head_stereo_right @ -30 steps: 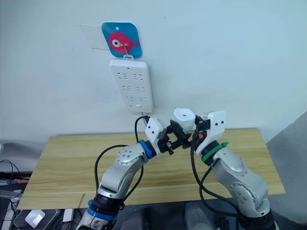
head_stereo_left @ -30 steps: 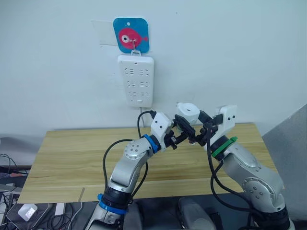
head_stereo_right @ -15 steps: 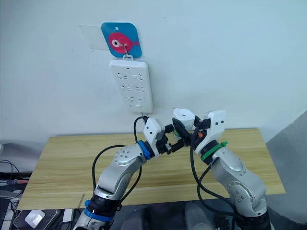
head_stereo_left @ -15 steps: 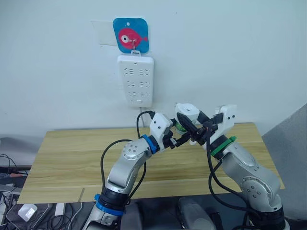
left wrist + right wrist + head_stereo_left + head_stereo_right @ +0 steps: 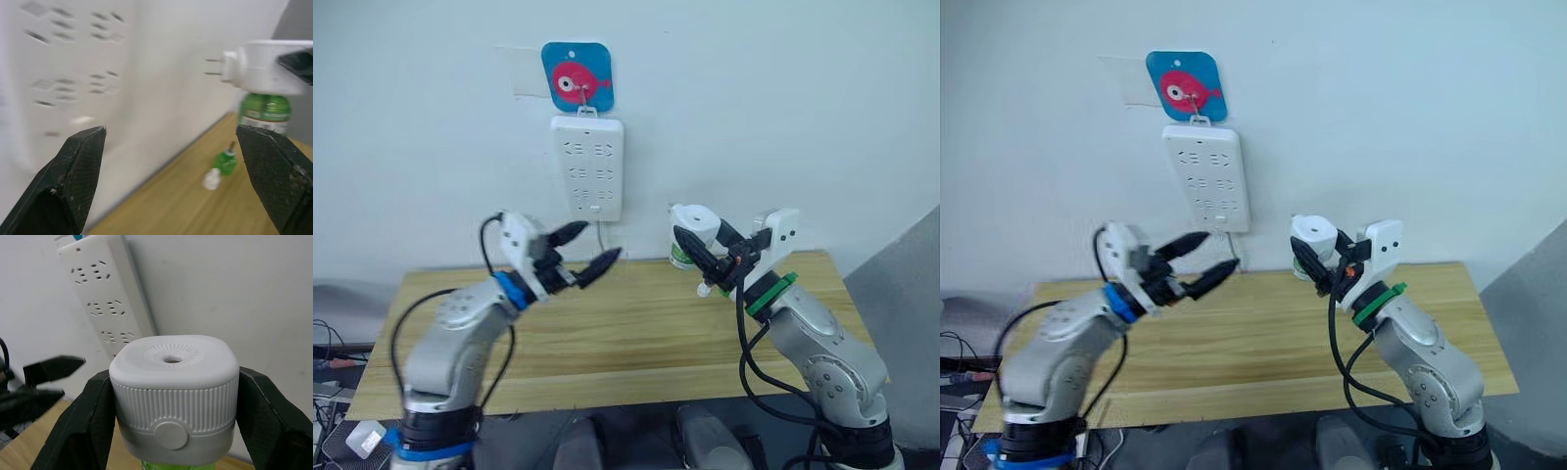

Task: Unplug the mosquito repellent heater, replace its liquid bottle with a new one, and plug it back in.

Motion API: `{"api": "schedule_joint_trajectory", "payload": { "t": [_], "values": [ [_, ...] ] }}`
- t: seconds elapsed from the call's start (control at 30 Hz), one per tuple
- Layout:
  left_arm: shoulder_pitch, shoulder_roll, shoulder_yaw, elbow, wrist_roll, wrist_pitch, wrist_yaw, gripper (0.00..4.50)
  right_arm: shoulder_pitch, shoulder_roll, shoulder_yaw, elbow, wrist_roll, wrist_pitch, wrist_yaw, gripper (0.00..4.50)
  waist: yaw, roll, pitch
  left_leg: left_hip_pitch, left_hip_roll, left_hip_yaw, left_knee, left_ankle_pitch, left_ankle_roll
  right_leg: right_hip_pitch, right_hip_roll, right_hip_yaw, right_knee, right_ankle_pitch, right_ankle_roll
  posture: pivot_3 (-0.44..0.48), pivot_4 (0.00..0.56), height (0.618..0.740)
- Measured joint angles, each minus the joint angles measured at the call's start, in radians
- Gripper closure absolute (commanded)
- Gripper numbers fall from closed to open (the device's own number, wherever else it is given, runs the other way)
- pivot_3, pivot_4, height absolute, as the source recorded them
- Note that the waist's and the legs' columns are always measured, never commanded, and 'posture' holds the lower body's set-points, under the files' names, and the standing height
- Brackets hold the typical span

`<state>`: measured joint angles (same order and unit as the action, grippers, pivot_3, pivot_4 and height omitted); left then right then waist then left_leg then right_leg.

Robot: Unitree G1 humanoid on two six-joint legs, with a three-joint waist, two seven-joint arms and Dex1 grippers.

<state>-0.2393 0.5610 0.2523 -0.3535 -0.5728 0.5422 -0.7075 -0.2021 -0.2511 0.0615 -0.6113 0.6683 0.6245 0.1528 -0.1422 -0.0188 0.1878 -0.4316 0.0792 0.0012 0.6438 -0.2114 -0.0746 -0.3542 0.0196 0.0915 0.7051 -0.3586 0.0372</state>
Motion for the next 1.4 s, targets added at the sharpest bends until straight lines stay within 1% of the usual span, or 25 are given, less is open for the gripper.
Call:
{"api": "schedule_joint_trajectory", "payload": {
  "t": [0.1,0.2,0.3,0.43,0.5,0.67,0.87,1.0,1.17,1.3,1.4],
  "values": [
    [-0.054,0.075,0.054,0.093,-0.002,-0.015,-0.033,0.0,-0.009,0.007,0.0,0.007,0.0,0.0,0.016,1.47,0.007,-0.002,-0.003,0.0,0.0,0.0,0.0,0.0,0.0,0.0,0.0,-0.001,0.0,0.0,0.0,-0.086,0.11,0.74],
    [-0.102,0.11,0.059,0.19,0.002,-0.05,-0.085,0.0,-0.019,0.007,0.0,0.016,-0.002,-0.001,0.027,1.47,0.019,-0.003,-0.004,0.0,0.0,0.0,0.0,0.0,0.0,0.0,-0.001,-0.001,0.0,0.0,0.0,-0.084,0.11,0.74],
    [-0.176,0.124,0.024,0.29,0.021,-0.092,-0.145,0.0,-0.021,0.011,-0.002,0.023,-0.009,0.0,0.028,1.47,0.032,-0.004,-0.005,0.0,0.0,0.0,0.0,0.0,-0.001,-0.001,0.0,-0.001,0.001,0.0,0.0,-0.093,0.11,0.74],
    [-0.363,0.144,-0.047,0.508,0.067,-0.152,-0.268,0.0,-0.02,0.02,-0.001,0.023,-0.009,0.002,0.027,1.47,0.043,-0.006,-0.006,-0.001,0.0,0.001,0.0,0.0,0.0,-0.003,0.0,-0.001,0.004,0.0,0.0,-0.109,0.113,0.74],
    [-0.422,0.14,-0.082,0.579,0.081,-0.175,-0.324,0.0,-0.02,0.02,-0.002,0.023,-0.009,0.004,0.025,1.47,0.042,-0.006,-0.006,-0.001,0.0,0.002,0.0,0.001,-0.001,-0.003,0.0,0.0,0.004,0.0,0.0,-0.123,0.114,0.74],
    [-0.518,0.106,-0.18,0.757,0.133,-0.228,-0.451,0.0,-0.019,0.028,-0.001,0.022,-0.01,0.013,0.016,1.47,0.032,-0.006,-0.006,-0.001,0.0,0.001,0.001,0.001,-0.001,-0.006,0.001,0.0,0.008,-0.001,0.0,-0.138,0.117,0.74],
    [-0.639,0.072,-0.217,0.947,0.201,-0.328,-0.535,0.0,-0.013,0.037,-0.004,0.01,-0.01,0.019,-0.004,1.47,0.023,-0.006,-0.006,-0.001,0.0,0.001,0.001,0.001,-0.001,-0.006,0.001,0.001,0.008,-0.001,0.0,-0.168,0.122,0.74],
    [-0.703,0.045,-0.227,1.068,0.242,-0.4,-0.581,0.0,-0.014,0.044,-0.002,0.004,-0.01,0.021,-0.011,1.47,0.031,-0.007,-0.007,-0.001,0.0,0.0,0.002,0.001,0.001,-0.005,0.001,-0.002,0.01,-0.001,0.0,-0.173,0.124,0.74],
    [-0.743,0.024,-0.229,1.135,0.269,-0.414,-0.639,0.0,-0.014,0.05,-0.001,-0.003,-0.01,0.022,-0.023,1.47,0.028,-0.007,-0.007,-0.001,-0.001,0.0,0.003,0.002,0.002,-0.005,0.0,-0.002,0.012,0.0,0.0,-0.177,0.126,0.74],
    [-0.748,0.012,-0.245,1.105,0.261,-0.325,-0.702,0.0,-0.017,0.051,0.001,-0.003,-0.01,0.022,-0.022,1.47,0.019,-0.007,-0.007,-0.002,0.0,0.0,0.002,0.002,0.001,-0.006,0.001,-0.002,0.01,-0.001,0.0,-0.176,0.126,0.74],
    [-0.748,0.01,-0.244,1.081,0.258,-0.274,-0.712,0.0,-0.026,0.054,0.002,-0.003,-0.011,0.022,-0.022,1.47,0.008,-0.007,-0.007,-0.002,0.0,0.0,0.001,0.004,-0.001,-0.006,0.001,-0.002,0.01,-0.001,0.001,-0.176,0.128,0.74]
  ]
}}
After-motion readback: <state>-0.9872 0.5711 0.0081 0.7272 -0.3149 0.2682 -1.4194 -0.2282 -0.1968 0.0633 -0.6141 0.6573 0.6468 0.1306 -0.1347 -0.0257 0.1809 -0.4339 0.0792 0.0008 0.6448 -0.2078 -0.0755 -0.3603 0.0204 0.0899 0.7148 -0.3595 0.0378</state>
